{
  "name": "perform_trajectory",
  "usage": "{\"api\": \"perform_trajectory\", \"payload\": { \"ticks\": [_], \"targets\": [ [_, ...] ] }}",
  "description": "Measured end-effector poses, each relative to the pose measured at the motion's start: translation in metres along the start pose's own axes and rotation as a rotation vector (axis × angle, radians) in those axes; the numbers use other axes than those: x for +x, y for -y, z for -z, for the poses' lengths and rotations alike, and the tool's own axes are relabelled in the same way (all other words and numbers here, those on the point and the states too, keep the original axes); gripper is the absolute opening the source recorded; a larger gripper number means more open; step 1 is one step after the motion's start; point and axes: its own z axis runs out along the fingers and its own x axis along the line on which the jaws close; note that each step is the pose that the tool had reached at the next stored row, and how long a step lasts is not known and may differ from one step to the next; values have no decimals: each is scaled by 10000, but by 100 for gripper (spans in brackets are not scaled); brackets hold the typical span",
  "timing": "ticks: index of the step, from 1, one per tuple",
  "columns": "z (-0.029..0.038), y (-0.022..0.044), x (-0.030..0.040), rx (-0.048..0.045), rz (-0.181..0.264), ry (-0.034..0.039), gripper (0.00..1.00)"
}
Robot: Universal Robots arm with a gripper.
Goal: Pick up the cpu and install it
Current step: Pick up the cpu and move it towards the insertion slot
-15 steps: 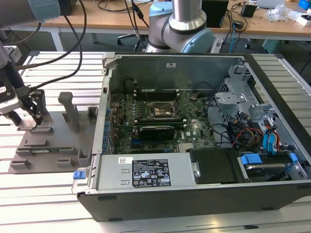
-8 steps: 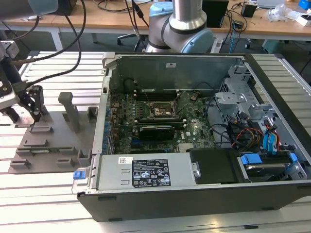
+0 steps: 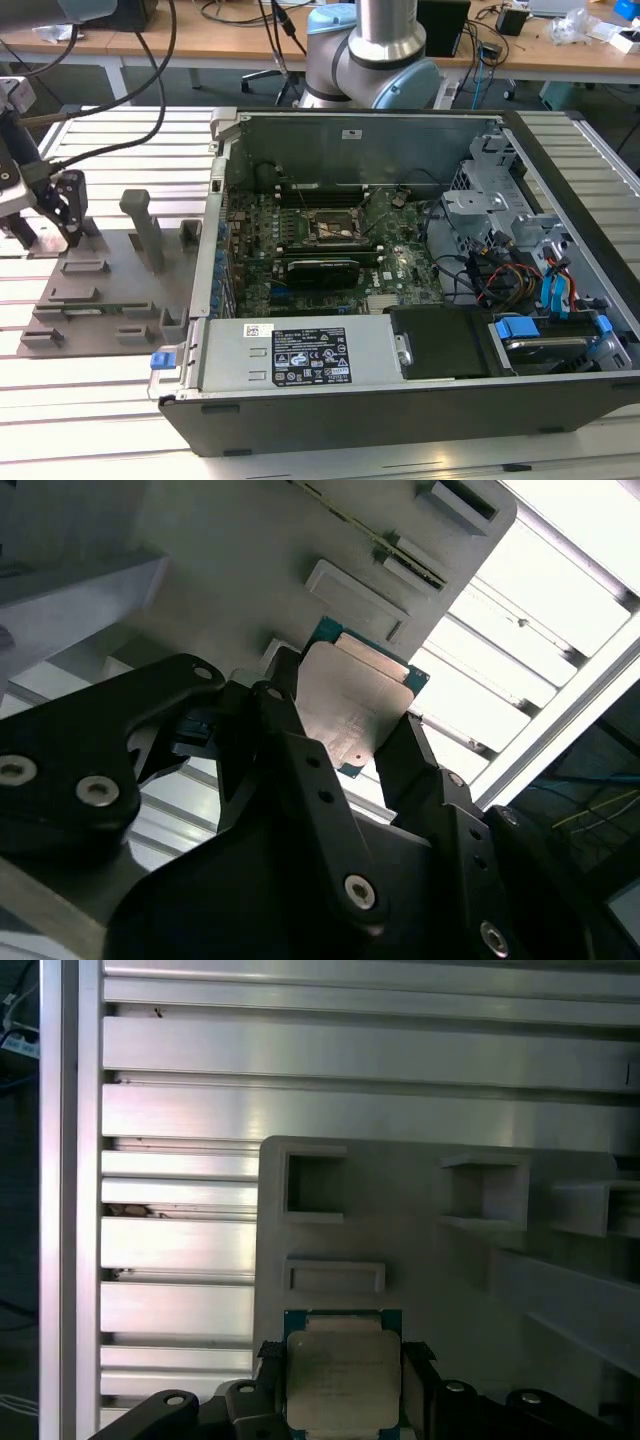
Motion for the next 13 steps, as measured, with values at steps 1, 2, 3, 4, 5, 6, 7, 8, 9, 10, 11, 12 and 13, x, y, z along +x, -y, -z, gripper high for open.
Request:
{"api": "perform_trajectory", "payload": {
  "ticks": [1, 2, 3, 4, 5, 6, 7, 8, 9, 10, 11, 12, 13],
  "targets": [
    [14, 1, 0, 1, 0, -1, 55],
    [38, 2, -1, 1, 0, -1, 55],
    [51, 2, -1, 0, 0, 0, 55],
    [64, 3, -2, 0, 0, 0, 55],
    [90, 4, -2, 0, 0, 0, 55],
    [101, 4, -2, 0, 0, 0, 55],
    [113, 5, -3, 0, 0, -1, 55],
    [125, 5, -3, 0, 0, 0, 55],
    [136, 6, -3, 0, 0, -1, 55],
    [150, 6, -4, 0, 0, 0, 55],
    [159, 7, -4, 0, 0, 0, 55],
    [168, 7, -4, 1, 0, -1, 55],
    [177, 8, -4, 0, 0, -1, 55]
  ]
}}
